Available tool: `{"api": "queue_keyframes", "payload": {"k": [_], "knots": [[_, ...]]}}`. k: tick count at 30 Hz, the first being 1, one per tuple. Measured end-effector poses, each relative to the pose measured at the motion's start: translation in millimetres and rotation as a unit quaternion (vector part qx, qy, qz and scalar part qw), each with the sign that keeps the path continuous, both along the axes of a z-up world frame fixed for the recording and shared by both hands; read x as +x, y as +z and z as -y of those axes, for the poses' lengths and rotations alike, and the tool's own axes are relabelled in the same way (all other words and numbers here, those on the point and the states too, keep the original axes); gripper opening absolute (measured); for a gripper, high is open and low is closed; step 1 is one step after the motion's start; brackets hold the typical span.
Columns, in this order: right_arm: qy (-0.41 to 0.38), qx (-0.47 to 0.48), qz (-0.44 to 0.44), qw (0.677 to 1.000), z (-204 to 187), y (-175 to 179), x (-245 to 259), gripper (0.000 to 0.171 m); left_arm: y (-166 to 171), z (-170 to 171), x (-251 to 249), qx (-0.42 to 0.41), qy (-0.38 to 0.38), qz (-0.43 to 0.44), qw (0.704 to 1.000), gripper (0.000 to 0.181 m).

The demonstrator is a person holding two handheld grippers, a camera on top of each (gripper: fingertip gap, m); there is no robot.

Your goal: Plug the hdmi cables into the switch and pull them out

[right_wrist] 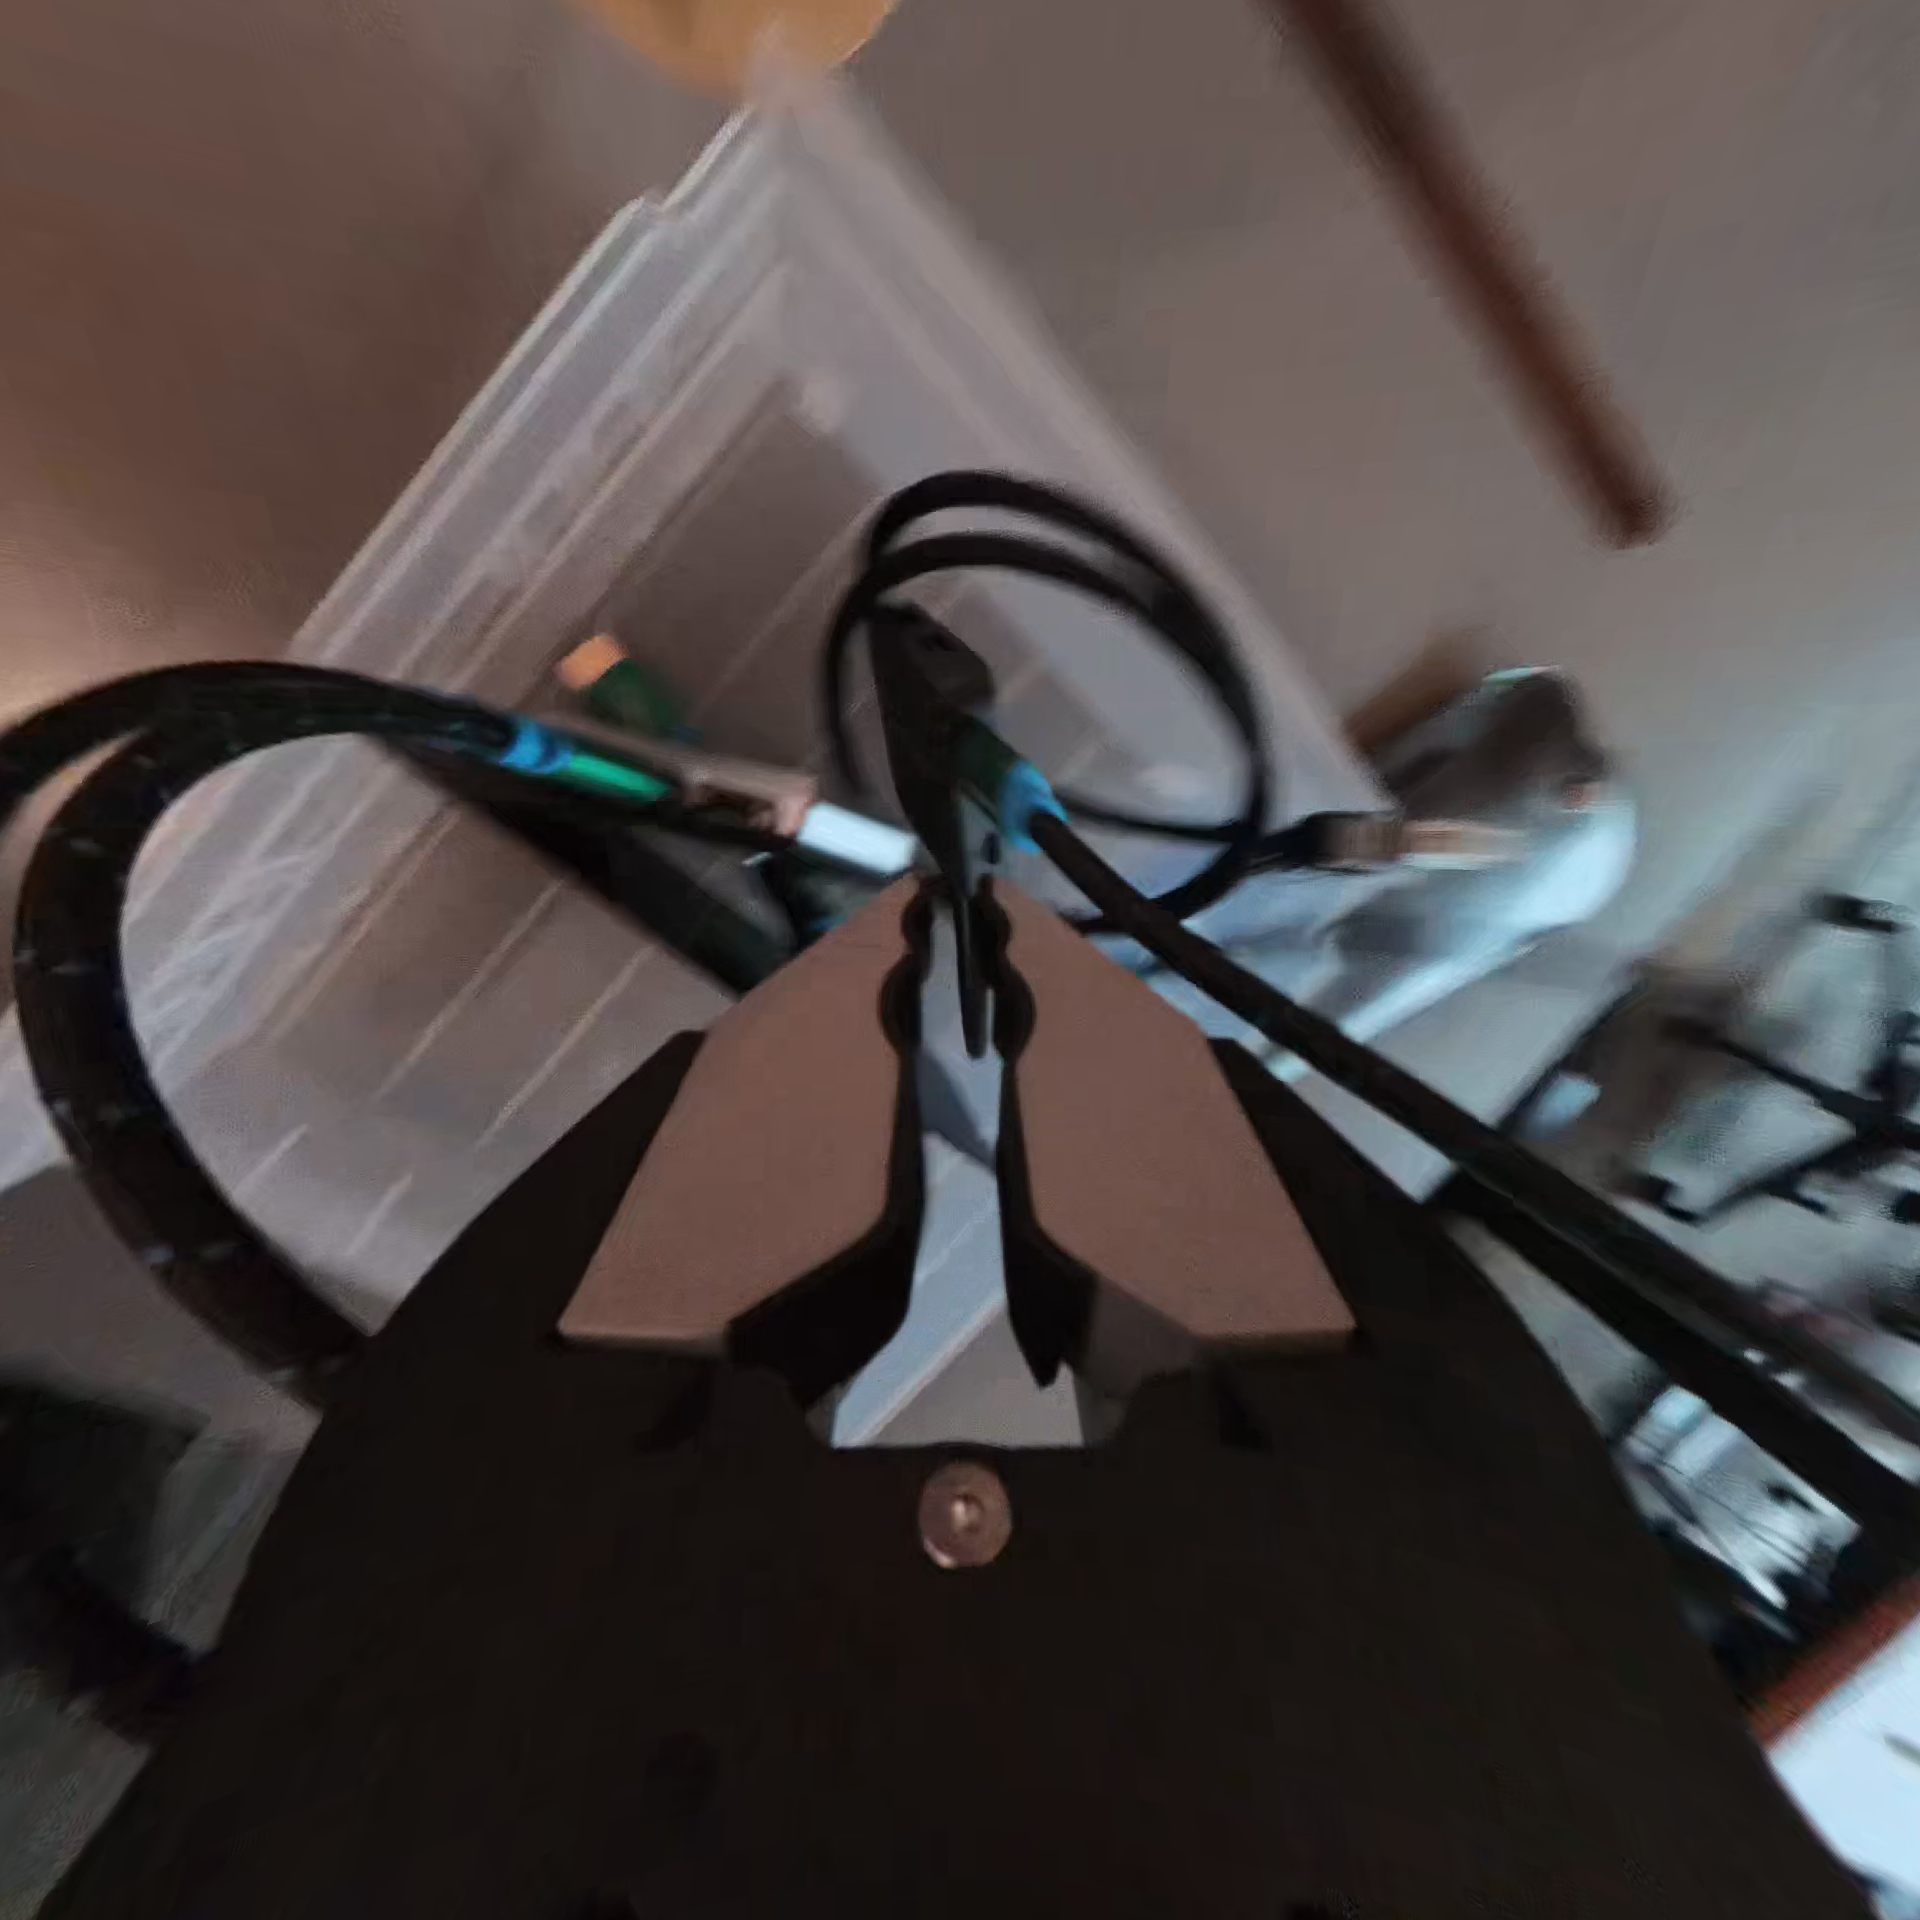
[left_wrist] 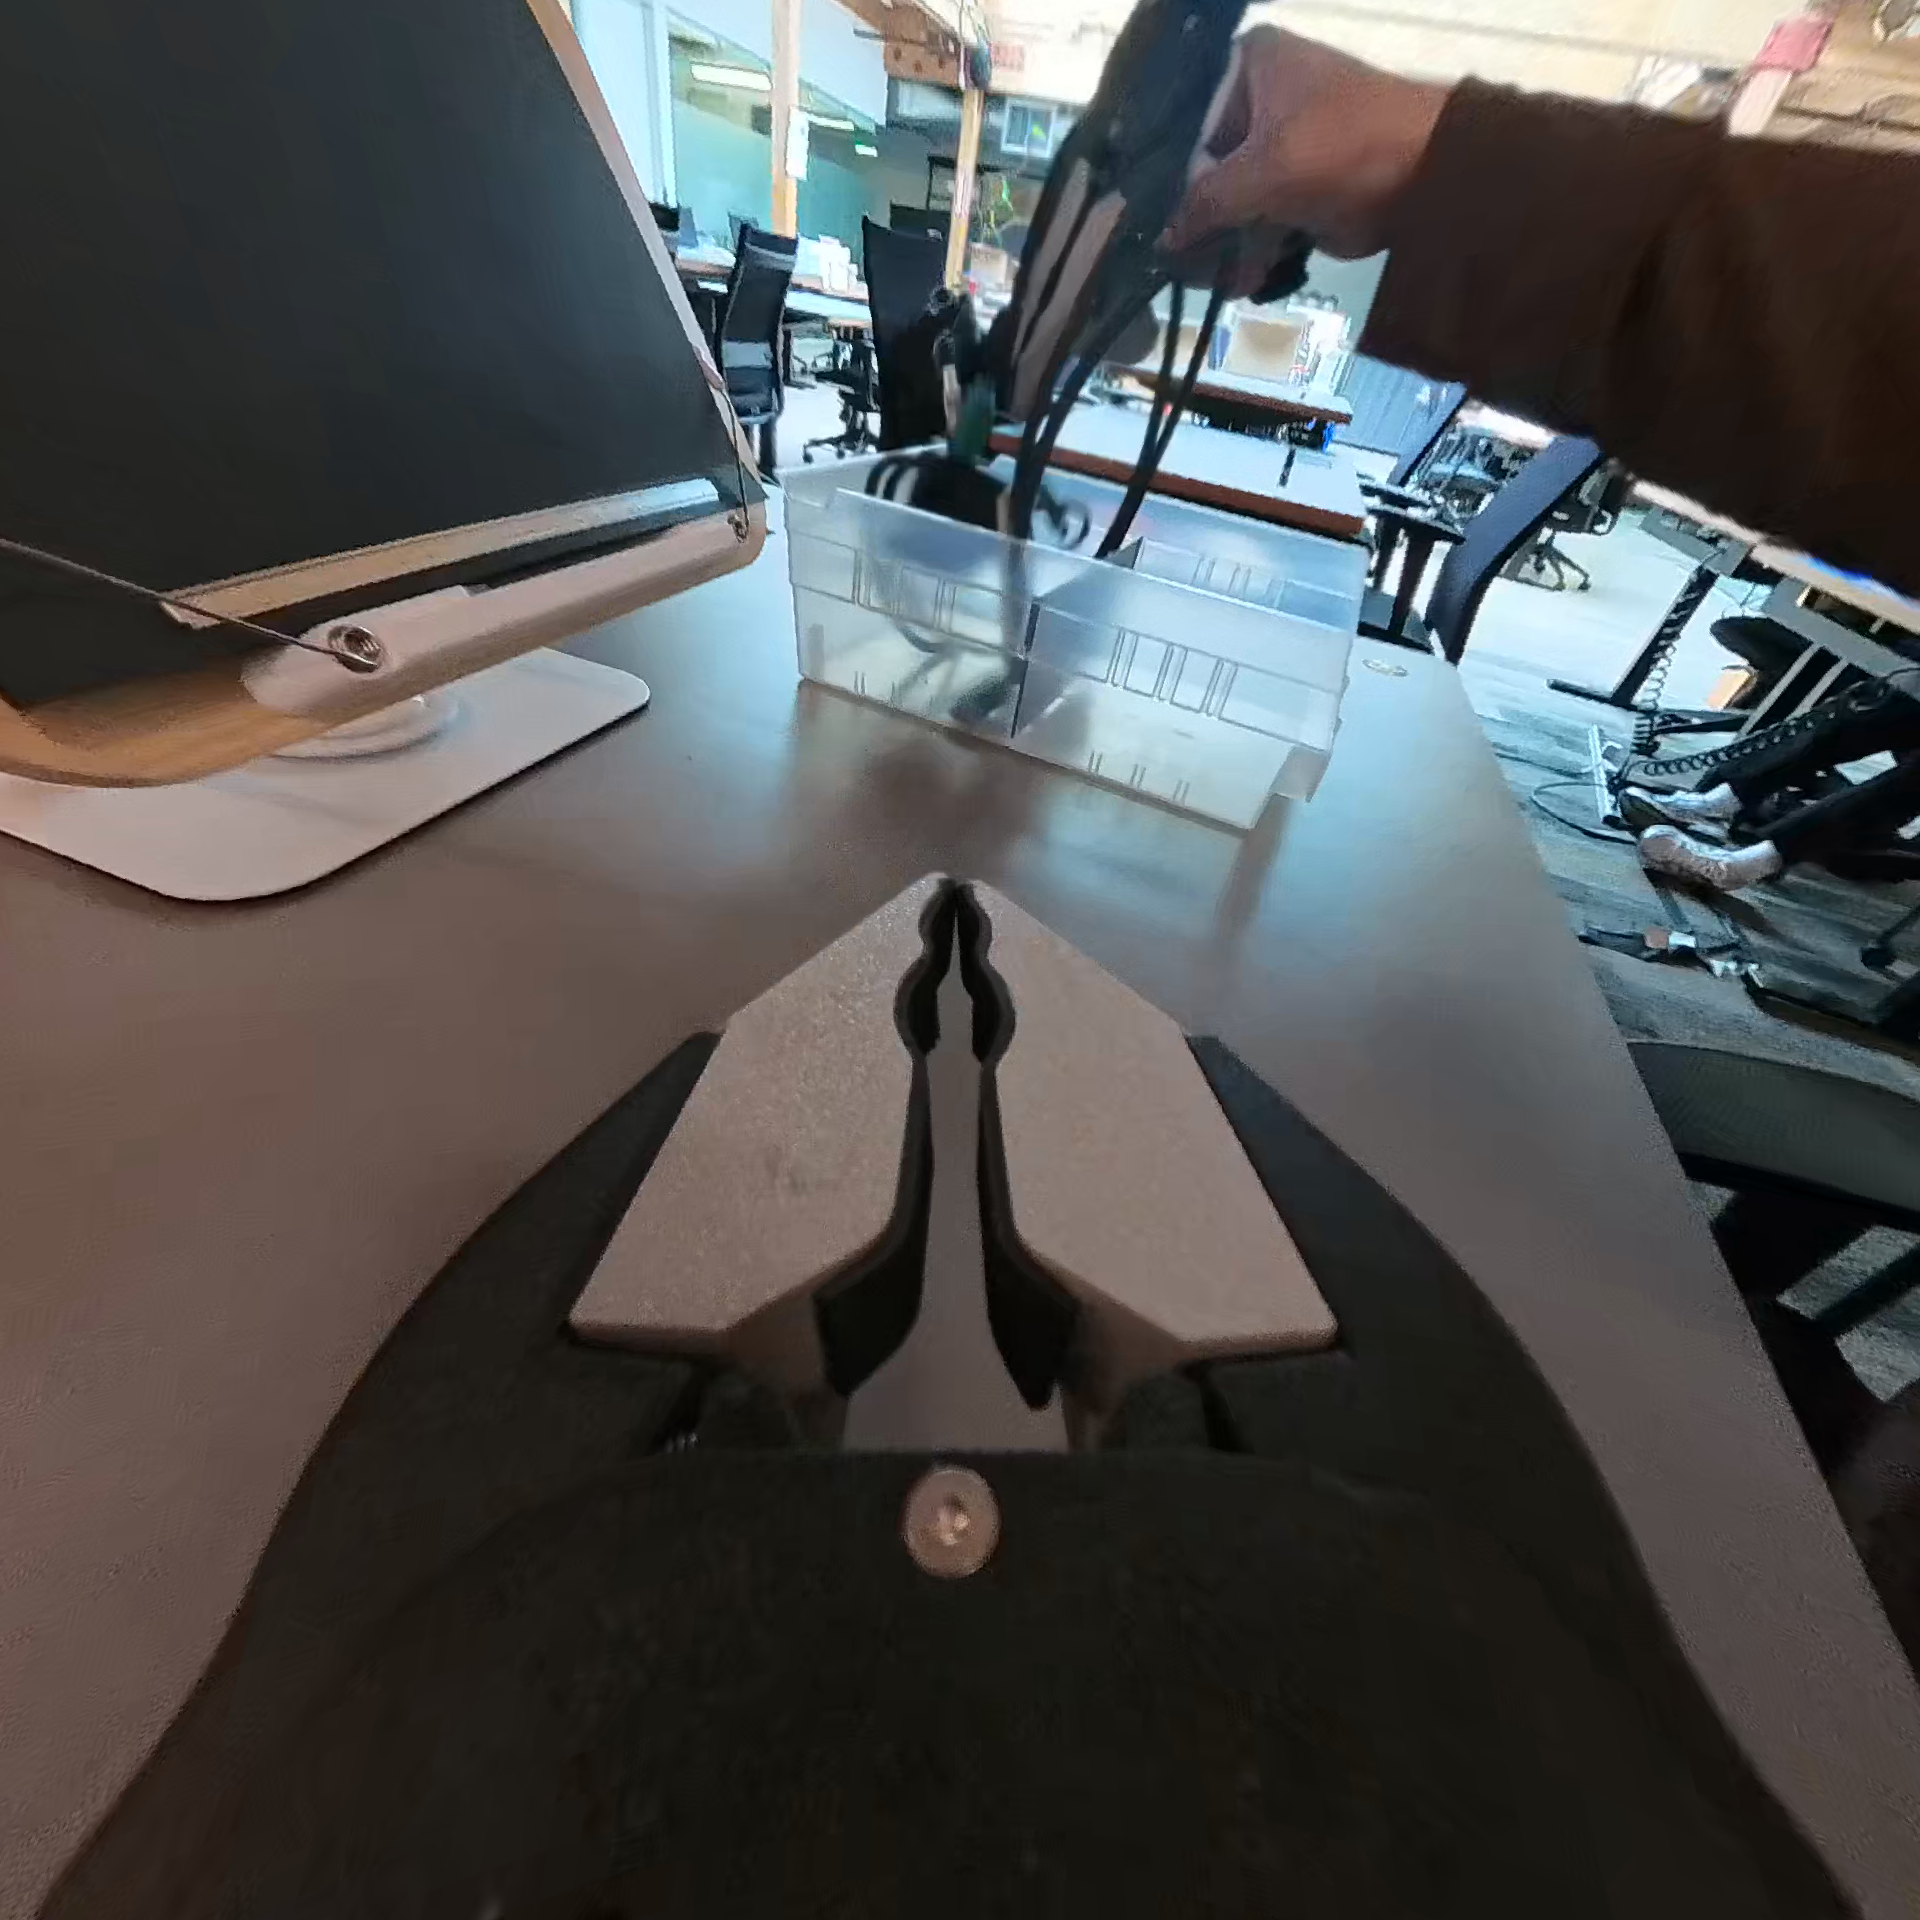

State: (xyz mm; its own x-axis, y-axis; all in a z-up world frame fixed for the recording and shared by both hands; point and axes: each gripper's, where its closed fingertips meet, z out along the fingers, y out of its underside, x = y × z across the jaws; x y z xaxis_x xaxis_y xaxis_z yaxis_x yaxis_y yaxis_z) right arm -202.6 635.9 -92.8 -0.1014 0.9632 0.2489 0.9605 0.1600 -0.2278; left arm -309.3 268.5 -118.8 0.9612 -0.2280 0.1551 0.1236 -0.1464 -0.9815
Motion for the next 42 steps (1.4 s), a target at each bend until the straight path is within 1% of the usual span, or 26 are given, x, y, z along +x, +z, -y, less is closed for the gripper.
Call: {"api": "queue_keyframes", "payload": {"k": [1,2,3,4,6,9,12,14,15,17,19,21,22,24,26,29,30,32,33,34,35,36,37,39,40,42], "knots": [[0.011,-0.047,0.023,0.999,12.8,-8.5,6.5,0.014,-1.0,0.2,1.1,-0.002,-0.002,-0.005,1.000,0.000],[0.021,-0.075,0.040,0.996,22.3,-10.8,13.3,0.020,-0.6,0.6,1.7,-0.002,-0.002,-0.010,1.000,0.000],[0.026,-0.079,0.054,0.995,25.2,-9.1,19.8,0.029,0.6,1.2,2.4,0.001,-0.002,-0.013,1.000,0.000],[0.027,-0.066,0.060,0.996,24.0,-3.9,23.9,0.032,2.7,2.0,3.1,0.004,-0.003,-0.014,1.000,0.000],[0.028,-0.027,0.047,0.998,20.4,14.9,27.5,0.030,7.0,3.9,3.5,0.012,-0.004,-0.011,1.000,0.000],[0.016,0.003,0.000,1.000,22.1,51.7,32.8,0.035,9.5,7.3,4.5,0.014,-0.009,-0.010,1.000,0.002],[-0.012,0.037,-0.056,0.998,24.6,87.7,50.1,0.046,9.4,9.6,5.7,0.010,-0.011,-0.017,1.000,0.010],[-0.022,0.047,-0.107,0.993,37.1,104.9,65.9,0.050,7.3,10.4,6.9,0.003,-0.008,-0.025,1.000,0.018],[-0.022,0.048,-0.133,0.990,46.7,109.6,74.6,0.054,4.3,10.8,7.0,-0.005,-0.003,-0.029,1.000,0.026],[-0.017,0.029,-0.190,0.981,74.5,110.0,90.2,0.065,-1.4,11.2,4.3,-0.022,0.027,-0.046,0.998,0.039],[-0.006,-0.024,-0.243,0.970,113.9,98.3,101.3,0.069,-3.1,15.5,7.6,-0.023,0.051,-0.048,0.997,0.049],[0.027,-0.089,-0.286,0.954,160.8,77.5,105.9,0.079,-3.8,24.4,15.7,-0.020,0.086,-0.045,0.995,0.055],[0.046,-0.106,-0.300,0.947,180.9,64.0,106.4,0.080,1.7,29.9,23.9,-0.006,0.105,-0.035,0.994,0.057],[0.058,-0.103,-0.323,0.939,204.2,33.4,101.2,0.088,17.0,42.8,58.1,0.021,0.094,-0.039,0.995,0.056],[0.035,-0.103,-0.328,0.939,212.2,-0.6,89.8,0.091,29.7,57.5,82.2,0.020,0.107,-0.080,0.991,0.056],[-0.021,-0.103,-0.331,0.938,204.6,-41.7,67.3,0.097,48.9,89.0,90.0,0.012,0.165,-0.126,0.978,0.051],[-0.034,-0.091,-0.332,0.938,198.7,-51.2,60.0,0.096,52.1,102.6,84.0,0.001,0.193,-0.139,0.971,0.053],[-0.037,-0.066,-0.328,0.942,190.4,-66.0,46.3,0.096,51.1,137.1,56.7,-0.040,0.271,-0.164,0.948,0.058],[-0.040,-0.057,-0.319,0.945,186.8,-73.5,41.3,0.096,49.7,156.1,42.2,-0.058,0.307,-0.163,0.936,0.060],[-0.041,-0.055,-0.310,0.948,185.5,-80.1,37.1,0.092,48.4,174.7,28.8,-0.071,0.336,-0.153,0.927,0.063],[-0.038,-0.059,-0.299,0.952,186.7,-85.9,34.7,0.076,46.3,193.2,13.8,-0.082,0.366,-0.145,0.915,0.065],[-0.039,-0.050,-0.289,0.955,184.2,-90.0,35.0,0.054,42.6,211.5,-4.1,-0.092,0.403,-0.141,0.900,0.067],[-0.041,-0.030,-0.281,0.958,179.6,-91.3,37.3,0.044,36.6,228.1,-22.3,-0.105,0.437,-0.138,0.883,0.068],[-0.040,0.002,-0.265,0.963,175.7,-91.6,45.9,0.037,17.4,250.3,-53.2,-0.137,0.485,-0.129,0.854,0.073],[-0.042,0.007,-0.260,0.965,175.7,-91.3,51.0,0.035,7.5,253.7,-65.2,-0.148,0.499,-0.122,0.845,0.077],[-0.046,0.008,-0.255,0.966,179.8,-90.4,61.8,0.030,-6.2,248.1,-83.0,-0.155,0.515,-0.118,0.835,0.074]]}}
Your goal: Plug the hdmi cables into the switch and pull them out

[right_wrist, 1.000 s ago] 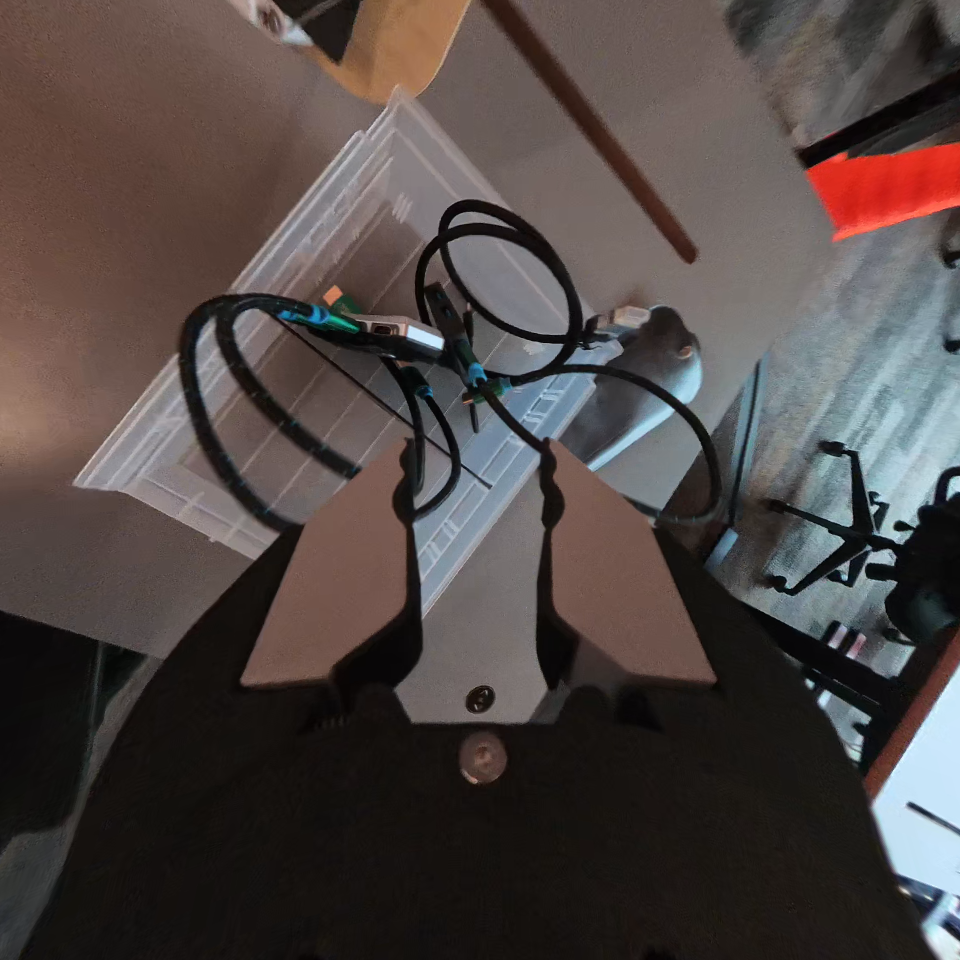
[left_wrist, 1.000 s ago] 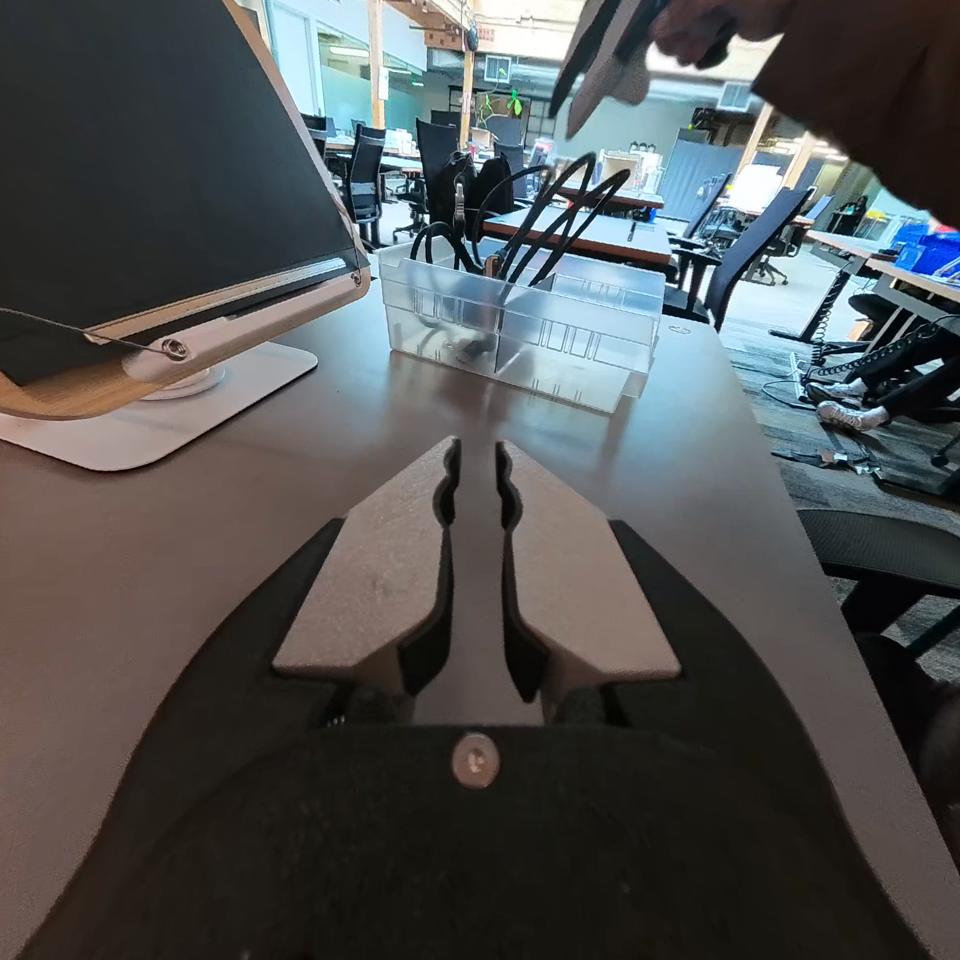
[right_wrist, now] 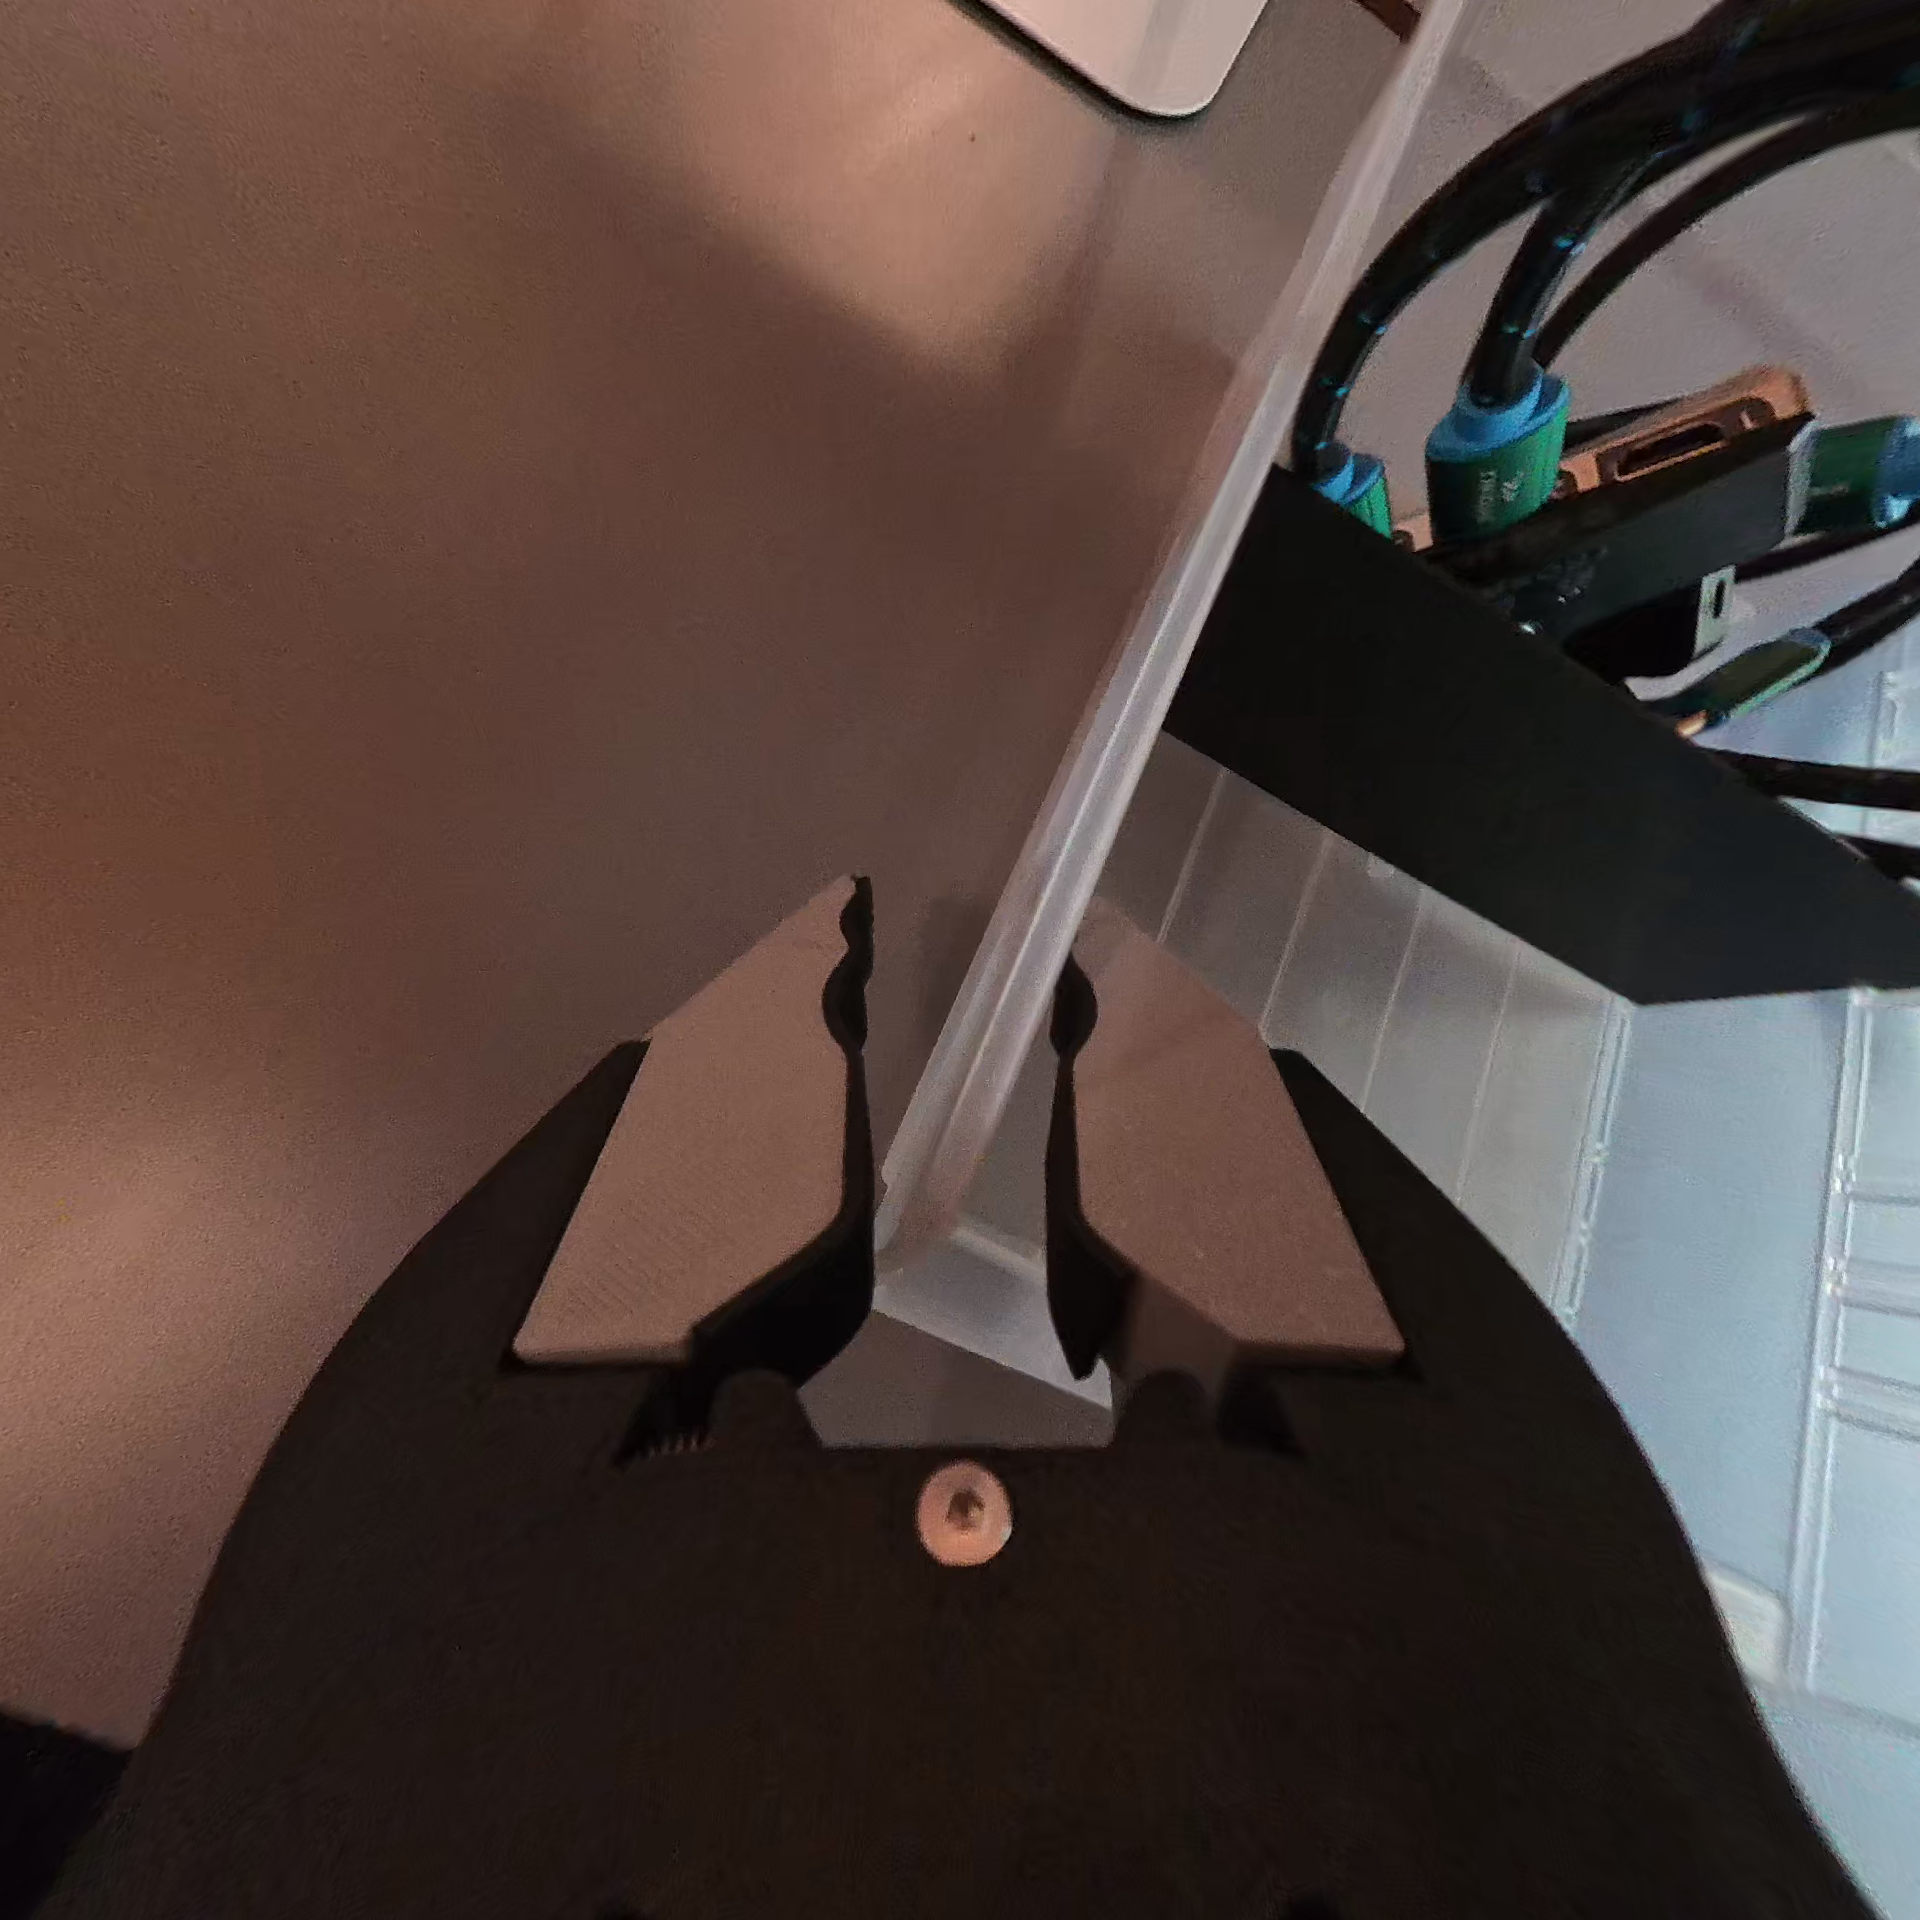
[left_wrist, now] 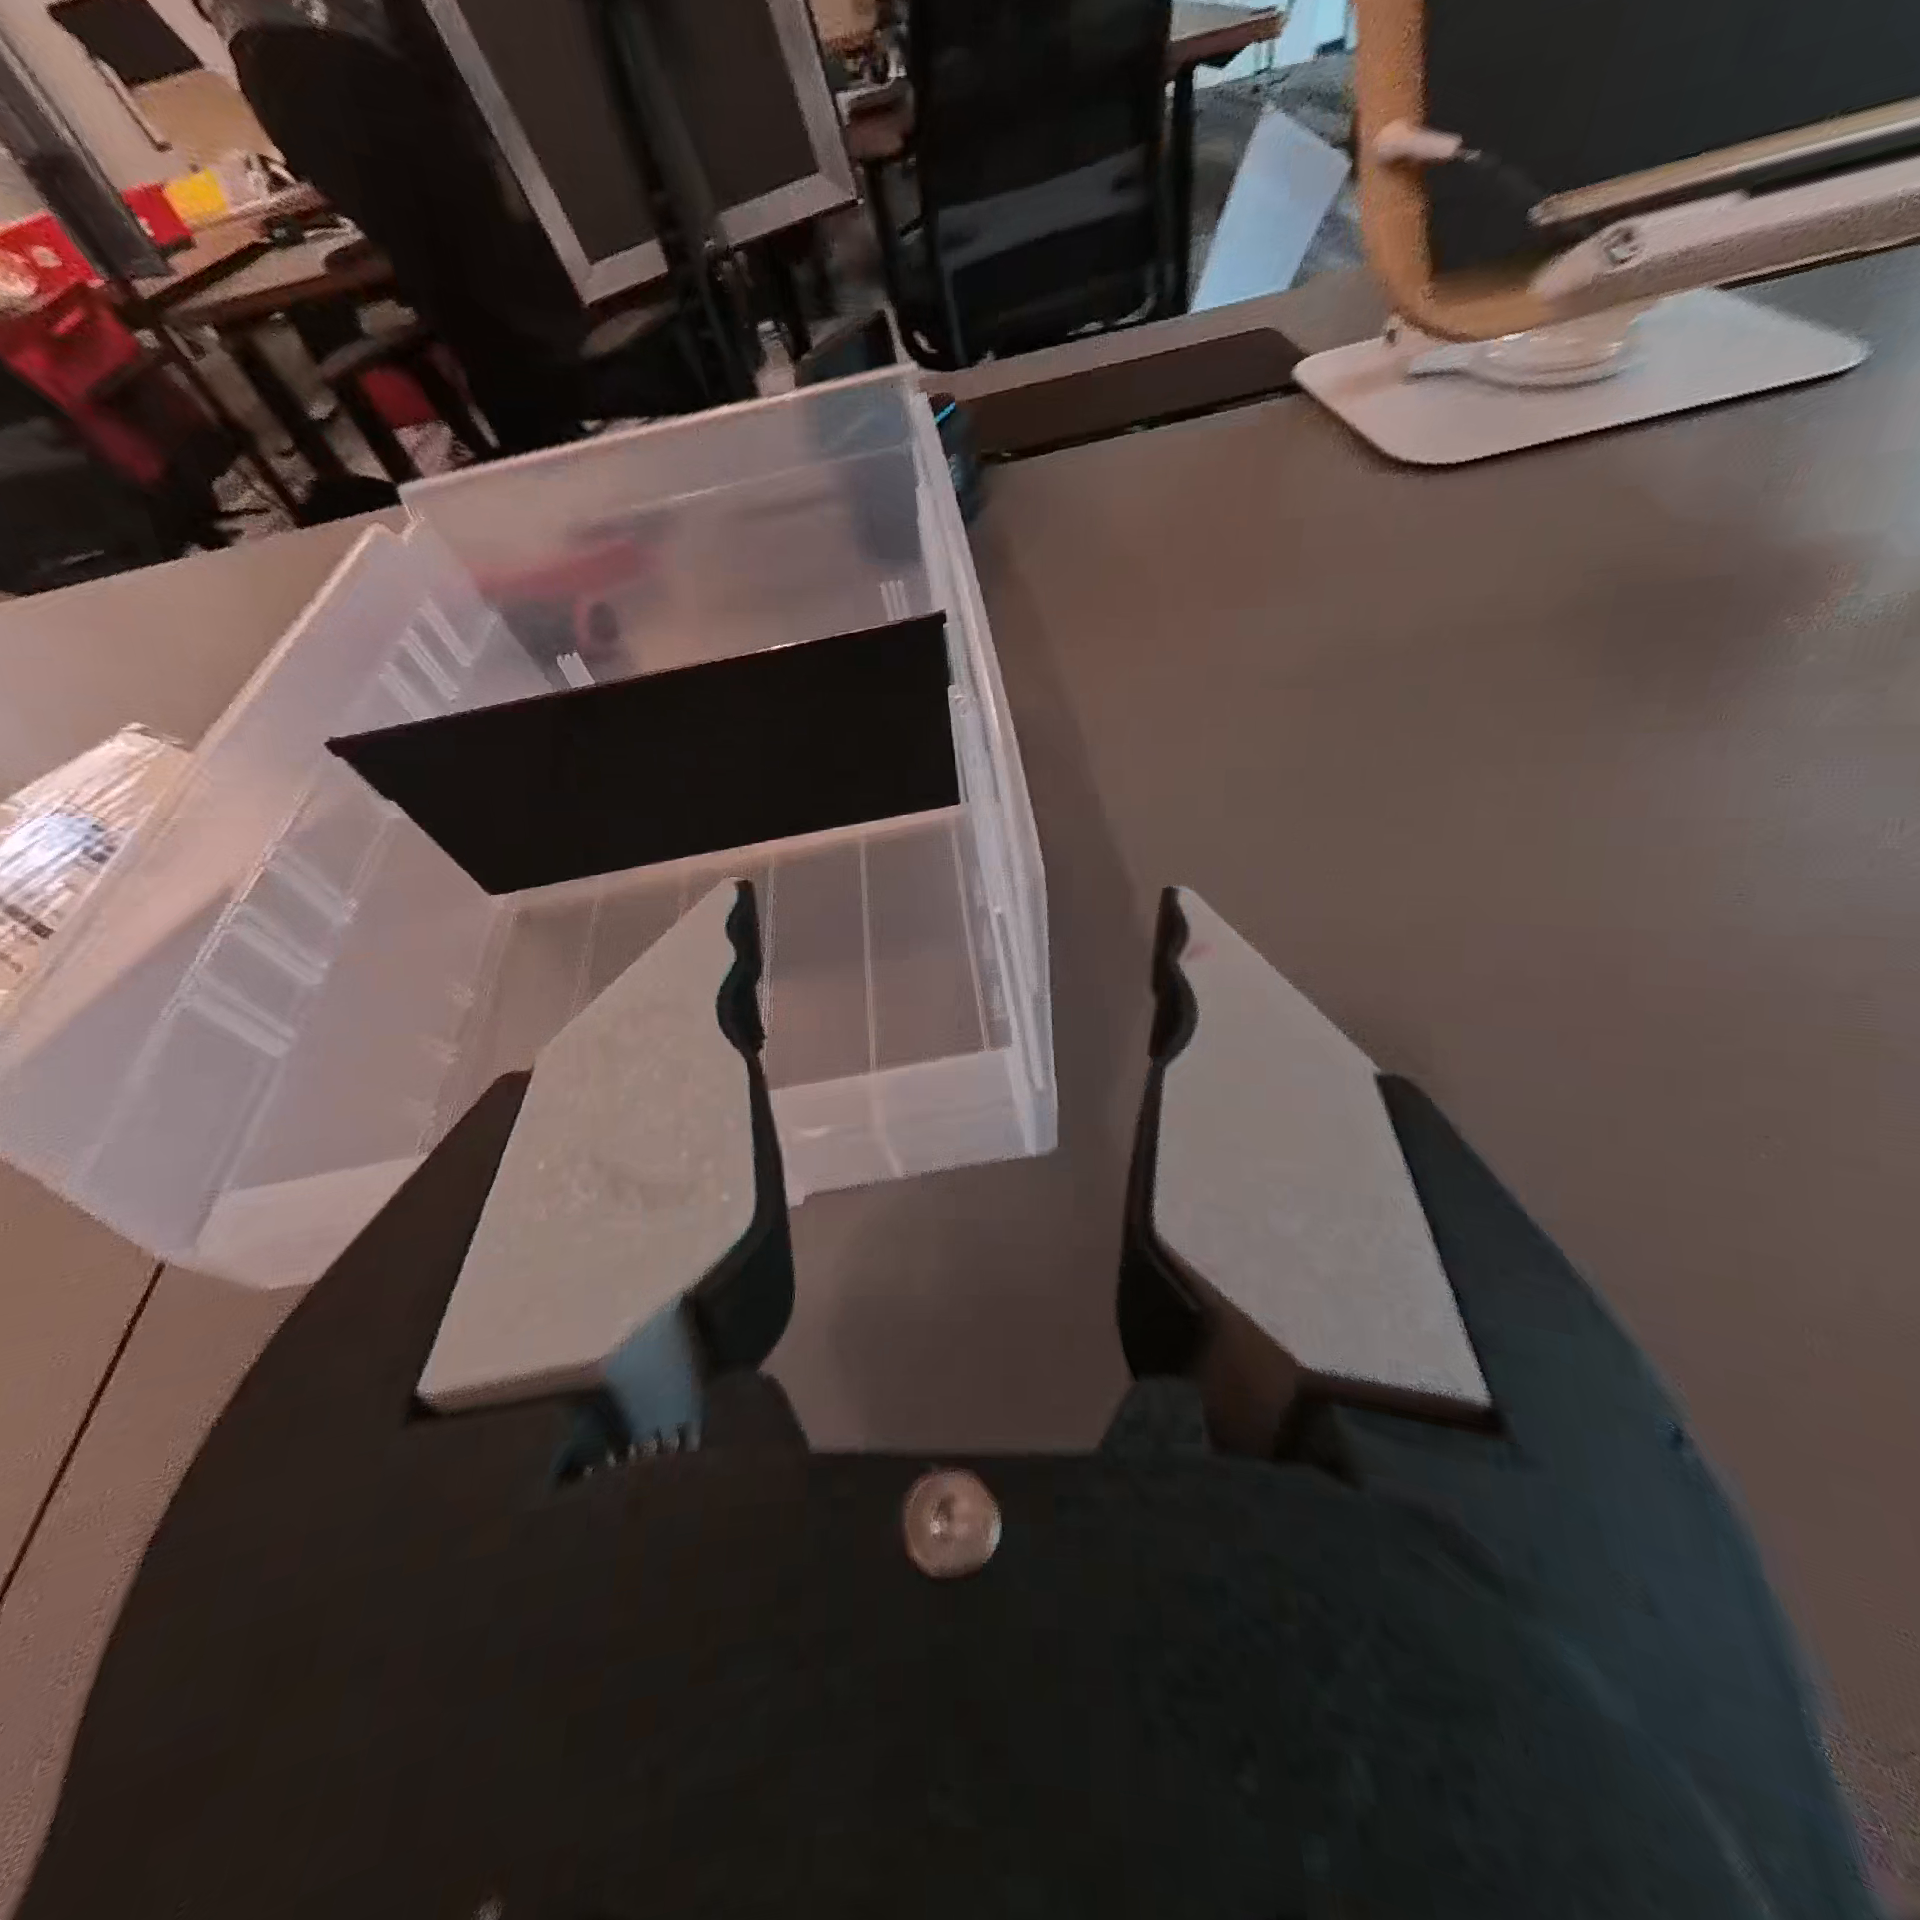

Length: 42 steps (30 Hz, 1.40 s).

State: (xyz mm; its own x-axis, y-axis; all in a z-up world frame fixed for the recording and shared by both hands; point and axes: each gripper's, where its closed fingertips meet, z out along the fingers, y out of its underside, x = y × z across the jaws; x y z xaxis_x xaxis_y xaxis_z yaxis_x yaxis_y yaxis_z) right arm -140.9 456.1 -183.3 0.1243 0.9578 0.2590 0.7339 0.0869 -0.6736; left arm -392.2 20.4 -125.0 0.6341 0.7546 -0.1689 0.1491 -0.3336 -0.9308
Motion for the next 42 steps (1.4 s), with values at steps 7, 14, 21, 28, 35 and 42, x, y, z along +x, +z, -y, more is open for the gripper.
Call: {"api": "queue_keyframes", "payload": {"k": [7,14,21,28,35,42], "knots": [[0.048,-0.023,0.008,0.999,62.7,1.2,23.2,0.027,-15.1,-13.0,-33.5,-0.076,0.008,-0.058,0.995,0.003],[0.146,-0.030,0.022,0.989,183.4,0.5,-14.4,0.038,45.2,30.4,-33.7,0.027,0.036,-0.076,0.996,0.001],[0.270,-0.051,0.017,0.962,355.4,0.0,-112.1,0.062,128.0,63.2,2.3,0.092,0.039,-0.171,0.980,0.001],[0.329,-0.101,-0.003,0.939,490.0,22.9,-191.7,0.069,153.8,82.0,17.0,0.118,0.050,-0.215,0.968,0.001],[0.351,-0.137,-0.077,0.923,444.7,79.3,-146.9,0.068,175.4,86.5,38.0,0.158,0.016,-0.221,0.962,0.000],[0.287,-0.124,-0.170,0.934,305.3,139.4,-73.5,0.069,198.5,-7.8,129.0,0.153,-0.142,-0.268,0.941,0.001]]}}
